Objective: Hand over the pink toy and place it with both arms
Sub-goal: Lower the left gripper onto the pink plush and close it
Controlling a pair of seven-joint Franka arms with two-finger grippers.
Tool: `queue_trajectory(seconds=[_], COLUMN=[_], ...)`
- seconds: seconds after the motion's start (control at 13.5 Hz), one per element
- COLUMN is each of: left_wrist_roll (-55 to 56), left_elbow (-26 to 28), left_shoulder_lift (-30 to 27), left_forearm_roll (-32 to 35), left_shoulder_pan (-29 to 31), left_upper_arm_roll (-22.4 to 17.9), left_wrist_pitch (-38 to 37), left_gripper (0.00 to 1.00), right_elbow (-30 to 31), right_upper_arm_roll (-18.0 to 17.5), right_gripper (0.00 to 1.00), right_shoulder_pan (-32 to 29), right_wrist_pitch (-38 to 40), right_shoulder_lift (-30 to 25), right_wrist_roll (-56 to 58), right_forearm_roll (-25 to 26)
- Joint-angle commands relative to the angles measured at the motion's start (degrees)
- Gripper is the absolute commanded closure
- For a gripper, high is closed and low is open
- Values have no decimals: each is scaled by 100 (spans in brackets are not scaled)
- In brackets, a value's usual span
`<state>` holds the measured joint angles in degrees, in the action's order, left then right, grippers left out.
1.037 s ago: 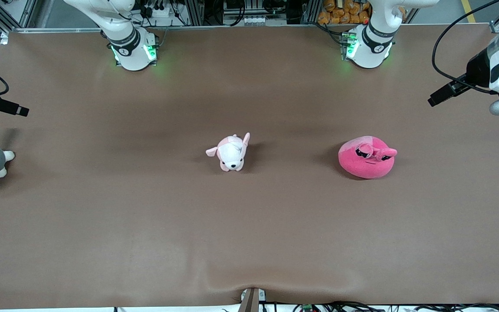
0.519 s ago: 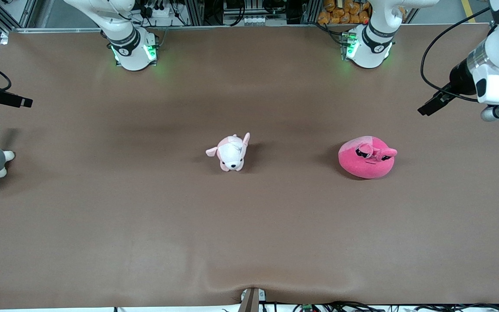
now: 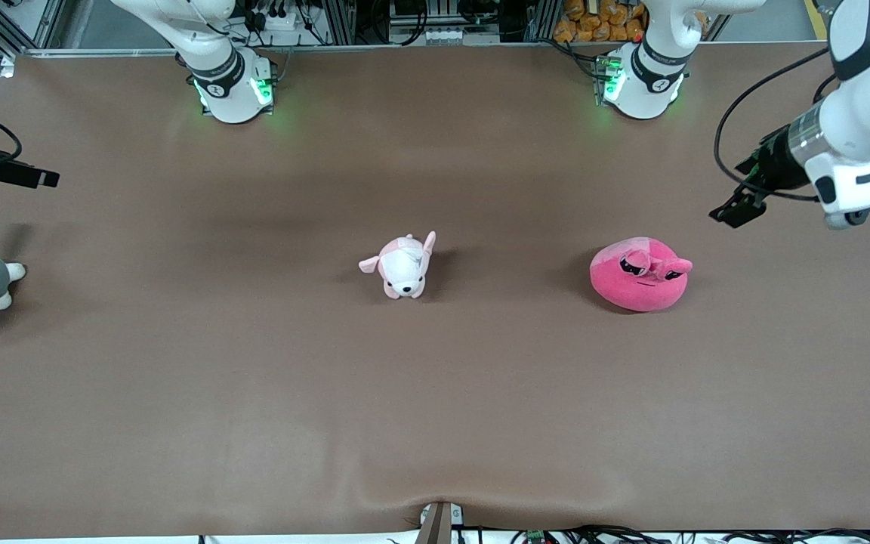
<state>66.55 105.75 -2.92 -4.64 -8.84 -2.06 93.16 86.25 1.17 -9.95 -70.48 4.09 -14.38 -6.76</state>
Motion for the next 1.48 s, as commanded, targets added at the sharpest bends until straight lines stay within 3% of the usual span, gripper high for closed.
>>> queue_trajectory(seconds=[0.0,0.59,0.89,1.41], left_wrist_roll=[428,1580,1589,1800], left_elbow=[-2,-55,-72,16], left_shoulder_lift=[221,1091,1513,1795], left_forearm_roll=[-229,-1143,-1171,-1294], left_shoulder_pan=[41,620,630,638], left_upper_arm_roll=[-5,-31,-22,-22], left_wrist_pitch=[123,527,887,1196], left_gripper=[0,0,0,0], right_elbow=[-64,-64,-82,-117], right_upper_arm_roll=[-47,-47,-47,-82], right_gripper=[0,0,0,0], right_shoulder_pan=[-112,-104,-78,431], right_wrist_pitch=[70,87,96,61], right_shoulder_lift=[74,127,127,127], right_wrist_roll=[-170,-170,-214,-1636], right_forearm_roll=[-107,-150,-150,-607])
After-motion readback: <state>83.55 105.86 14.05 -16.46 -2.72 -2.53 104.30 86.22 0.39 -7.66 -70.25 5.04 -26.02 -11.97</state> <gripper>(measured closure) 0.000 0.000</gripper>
